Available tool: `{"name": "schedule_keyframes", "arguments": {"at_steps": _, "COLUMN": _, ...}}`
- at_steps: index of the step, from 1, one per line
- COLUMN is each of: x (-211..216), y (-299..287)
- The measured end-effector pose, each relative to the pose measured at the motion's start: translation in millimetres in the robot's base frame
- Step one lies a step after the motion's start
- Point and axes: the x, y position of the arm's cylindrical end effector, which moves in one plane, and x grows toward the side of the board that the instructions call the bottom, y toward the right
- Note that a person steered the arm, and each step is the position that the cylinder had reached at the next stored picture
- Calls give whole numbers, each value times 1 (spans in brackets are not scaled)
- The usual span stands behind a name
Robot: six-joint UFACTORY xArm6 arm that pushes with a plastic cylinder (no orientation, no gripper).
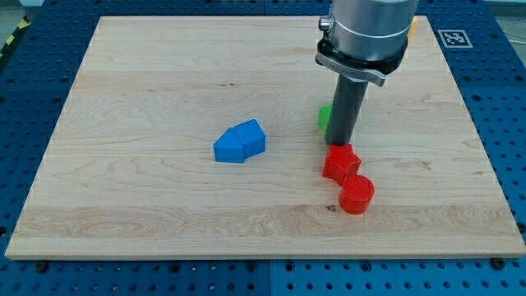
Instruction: Slide the green star to the bottom left side of the green circle
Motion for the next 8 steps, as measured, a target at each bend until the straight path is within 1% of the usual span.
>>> {"name": "schedule_keyframes", "arguments": {"at_steps": 2, "x": -11, "y": 25}}
{"name": "schedule_keyframes", "arguments": {"at_steps": 3, "x": -6, "y": 52}}
{"name": "schedule_keyframes", "arguments": {"at_steps": 4, "x": -16, "y": 84}}
{"name": "schedule_keyframes", "arguments": {"at_steps": 6, "x": -34, "y": 2}}
{"name": "schedule_keyframes", "arguments": {"at_steps": 7, "x": -35, "y": 1}}
{"name": "schedule_keyframes", "arguments": {"at_steps": 8, "x": -18, "y": 24}}
